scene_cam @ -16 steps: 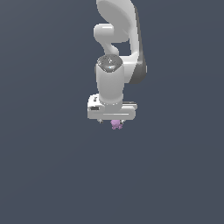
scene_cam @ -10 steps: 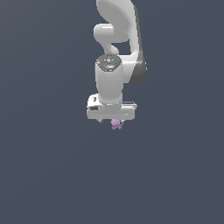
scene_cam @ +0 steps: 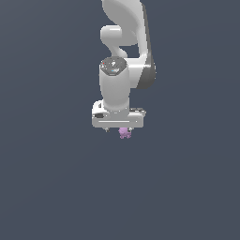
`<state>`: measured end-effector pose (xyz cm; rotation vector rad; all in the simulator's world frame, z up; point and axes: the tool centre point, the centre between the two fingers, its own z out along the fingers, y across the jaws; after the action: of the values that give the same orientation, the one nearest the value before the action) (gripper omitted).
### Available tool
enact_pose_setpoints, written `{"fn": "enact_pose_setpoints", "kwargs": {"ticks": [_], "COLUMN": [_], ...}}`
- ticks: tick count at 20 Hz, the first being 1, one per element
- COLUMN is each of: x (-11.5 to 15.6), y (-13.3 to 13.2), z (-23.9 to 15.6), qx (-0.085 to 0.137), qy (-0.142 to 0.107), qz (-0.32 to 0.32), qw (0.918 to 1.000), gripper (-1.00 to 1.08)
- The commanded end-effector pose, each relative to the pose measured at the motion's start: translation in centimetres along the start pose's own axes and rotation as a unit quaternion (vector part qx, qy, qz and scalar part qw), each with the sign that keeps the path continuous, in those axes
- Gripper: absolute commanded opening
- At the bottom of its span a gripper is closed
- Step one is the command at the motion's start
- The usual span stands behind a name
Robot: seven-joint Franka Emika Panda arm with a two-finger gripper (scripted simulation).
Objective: Pick up the object and move it to a goal position.
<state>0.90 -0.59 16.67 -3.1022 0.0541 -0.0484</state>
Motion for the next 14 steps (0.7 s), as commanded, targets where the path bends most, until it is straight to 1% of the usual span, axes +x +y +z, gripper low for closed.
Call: {"fn": "enact_pose_setpoints", "kwargs": {"ticks": [1, 8, 14], "x": [0.0, -1.3, -3.9], "y": [0.0, -0.5, -1.5], "z": [0.0, 1.4, 3.9], "qx": [0.0, -0.004, -0.01], "qy": [0.0, -0.003, -0.008], "qz": [-0.001, -0.02, -0.056], "qw": [1.0, 0.9998, 0.9983], "gripper": [1.0, 1.0, 1.0]}}
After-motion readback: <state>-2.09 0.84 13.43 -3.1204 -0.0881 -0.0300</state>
